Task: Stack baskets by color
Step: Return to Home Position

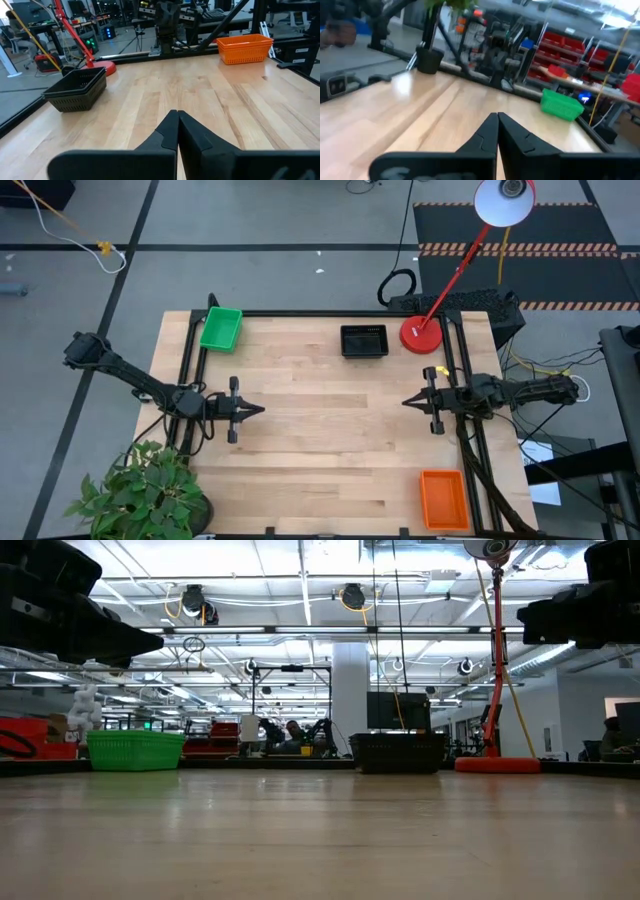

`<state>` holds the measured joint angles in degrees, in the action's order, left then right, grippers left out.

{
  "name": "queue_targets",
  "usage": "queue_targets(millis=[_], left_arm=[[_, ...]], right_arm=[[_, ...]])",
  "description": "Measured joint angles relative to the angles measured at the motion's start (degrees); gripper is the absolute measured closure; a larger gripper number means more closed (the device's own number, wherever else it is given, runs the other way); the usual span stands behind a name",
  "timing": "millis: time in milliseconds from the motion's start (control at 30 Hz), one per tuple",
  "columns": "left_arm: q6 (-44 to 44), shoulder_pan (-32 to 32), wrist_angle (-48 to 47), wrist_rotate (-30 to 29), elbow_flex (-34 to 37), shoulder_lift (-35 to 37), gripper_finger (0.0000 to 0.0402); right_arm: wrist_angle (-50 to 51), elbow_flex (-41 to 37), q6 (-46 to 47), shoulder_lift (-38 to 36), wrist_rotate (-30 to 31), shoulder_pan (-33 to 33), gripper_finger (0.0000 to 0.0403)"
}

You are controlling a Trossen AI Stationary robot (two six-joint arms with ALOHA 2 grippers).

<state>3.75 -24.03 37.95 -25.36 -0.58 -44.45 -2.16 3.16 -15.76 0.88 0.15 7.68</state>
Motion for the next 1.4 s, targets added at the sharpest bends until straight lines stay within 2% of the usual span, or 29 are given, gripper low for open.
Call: queue_targets(millis=[100,300,500,700,933,1067,1233,1400], left_arm=[[-0.17,0.0,-0.04,0.0,0.0,0.0,0.0394],[-0.52,0.0,-0.04,-0.02,0.0,0.0,0.0386],[-0.22,0.0,-0.07,-0.02,0.0,-0.01,0.0397],[-0.91,-0.02,-0.04,-0.02,-0.02,-0.02,0.0384],[-0.67,-0.02,-0.04,-0.02,-0.02,-0.02,0.0398],[0.5,-0.06,-0.05,0.02,-0.02,0.16,0.0393],[4.13,-0.07,-1.66,0.46,-0.04,4.75,0.0397],[7.28,-0.04,-6.46,4.1,-0.04,12.11,0.0393]], right_arm=[[4.3,1.9,0.24,-0.89,-0.03,0.0,0.0403],[5.58,2.48,-0.08,-0.77,0.01,0.0,0.0403],[-2.04,-2.14,0.1,-0.73,-0.26,0.0,0.0403],[-1.19,-2.1,-0.38,-0.66,-0.04,-0.11,0.0403],[-0.38,-2.18,-0.59,-0.61,1.54,-0.15,0.0403],[0.05,-2.21,0.14,-0.62,1.47,-0.15,0.0403],[0.24,-2.25,0.18,-0.6,1.43,-0.15,0.0403],[0.16,-2.27,0.14,-0.6,1.3,-0.15,0.0403]])
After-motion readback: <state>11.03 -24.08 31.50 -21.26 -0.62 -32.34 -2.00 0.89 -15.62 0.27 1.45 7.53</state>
